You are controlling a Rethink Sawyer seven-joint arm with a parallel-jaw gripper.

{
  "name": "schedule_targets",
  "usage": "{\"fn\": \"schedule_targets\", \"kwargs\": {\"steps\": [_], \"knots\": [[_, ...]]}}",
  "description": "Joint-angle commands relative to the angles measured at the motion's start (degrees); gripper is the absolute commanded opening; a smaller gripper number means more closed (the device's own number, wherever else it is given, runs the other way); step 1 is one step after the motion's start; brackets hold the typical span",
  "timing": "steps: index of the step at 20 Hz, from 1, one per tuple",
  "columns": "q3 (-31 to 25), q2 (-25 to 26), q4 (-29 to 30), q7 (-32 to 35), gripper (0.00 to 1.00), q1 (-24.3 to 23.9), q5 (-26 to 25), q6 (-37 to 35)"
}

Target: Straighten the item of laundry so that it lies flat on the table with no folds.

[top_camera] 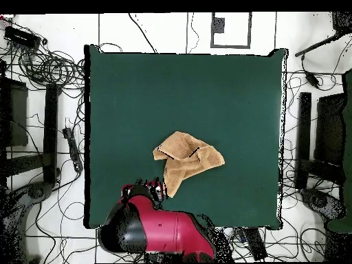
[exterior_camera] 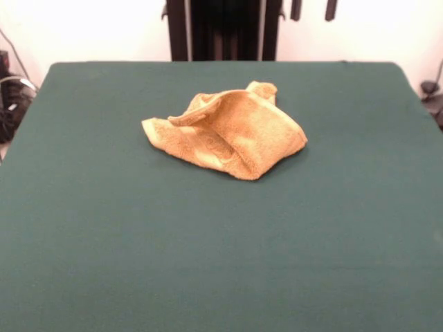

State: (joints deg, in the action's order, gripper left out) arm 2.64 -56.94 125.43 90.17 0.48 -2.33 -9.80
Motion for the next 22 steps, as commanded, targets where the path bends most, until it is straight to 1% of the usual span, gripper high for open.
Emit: {"fn": "schedule_targets", "kwargs": {"steps": [1,3,6,15,18,22], "knots": [[-0.4,6.1,3.8,12.7,1.0,1.1,0.3,3.8],[0.6,6.7,2.4,12.6,1.0,1.9,0.5,4.1],[0.4,6.8,0.0,11.2,1.0,1.1,0.6,2.8],[1.3,7.0,-8.4,9.1,1.0,1.2,2.4,-6.6],[1.4,7.7,-10.9,8.3,1.0,0.6,2.0,-8.1],[0.9,8.2,-12.7,7.2,1.0,-0.6,1.0,-8.8]]}}
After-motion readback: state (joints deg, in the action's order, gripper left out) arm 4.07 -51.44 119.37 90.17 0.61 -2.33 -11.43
